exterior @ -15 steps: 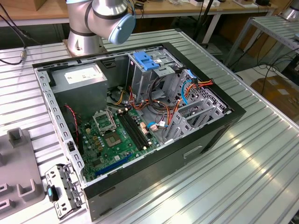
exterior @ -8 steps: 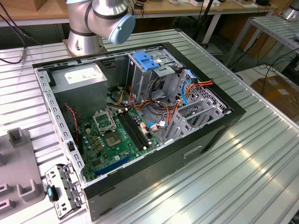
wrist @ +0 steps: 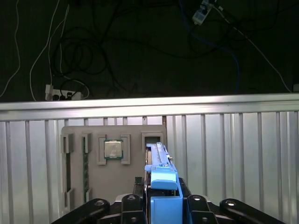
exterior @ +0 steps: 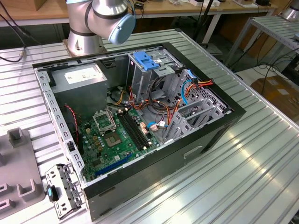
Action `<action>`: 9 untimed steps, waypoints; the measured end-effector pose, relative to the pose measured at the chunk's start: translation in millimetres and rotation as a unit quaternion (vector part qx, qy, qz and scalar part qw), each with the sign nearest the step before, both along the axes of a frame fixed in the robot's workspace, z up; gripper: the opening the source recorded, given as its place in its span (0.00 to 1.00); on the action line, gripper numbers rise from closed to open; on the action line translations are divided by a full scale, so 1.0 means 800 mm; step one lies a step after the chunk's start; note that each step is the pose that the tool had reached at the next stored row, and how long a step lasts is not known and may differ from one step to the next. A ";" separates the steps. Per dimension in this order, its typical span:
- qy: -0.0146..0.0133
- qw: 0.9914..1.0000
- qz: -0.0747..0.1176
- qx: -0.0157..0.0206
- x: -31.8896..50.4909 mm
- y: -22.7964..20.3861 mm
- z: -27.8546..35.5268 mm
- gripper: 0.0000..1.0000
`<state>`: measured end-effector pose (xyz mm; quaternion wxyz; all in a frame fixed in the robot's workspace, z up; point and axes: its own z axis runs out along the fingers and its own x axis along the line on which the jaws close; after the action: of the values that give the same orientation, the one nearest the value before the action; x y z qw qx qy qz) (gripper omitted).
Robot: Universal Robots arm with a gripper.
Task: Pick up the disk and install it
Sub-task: 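Pick up the disk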
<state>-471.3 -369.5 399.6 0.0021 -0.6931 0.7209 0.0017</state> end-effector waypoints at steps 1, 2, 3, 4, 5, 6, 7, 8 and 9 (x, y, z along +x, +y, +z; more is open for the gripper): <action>0.000 1.000 0.000 0.000 0.000 0.0000 0.0013 0.37; 0.000 1.000 0.000 0.000 0.000 0.0000 0.0032 0.37; 0.000 1.000 0.000 0.000 0.000 0.0000 0.0046 0.37; 0.000 1.000 0.000 0.000 0.000 0.0000 0.0058 0.37; 0.000 1.000 0.000 0.000 0.000 0.0000 0.0078 0.37; 0.000 1.000 0.000 0.000 0.000 0.0000 0.0087 0.37; 0.000 1.000 0.000 0.000 0.000 0.0000 0.0094 0.37; 0.001 1.000 0.000 0.000 0.000 0.0000 0.0104 0.37; 0.001 1.000 0.000 0.000 0.000 0.0000 0.0112 0.37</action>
<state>-471.3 -369.5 408.6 0.0017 -0.6931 0.7209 0.0021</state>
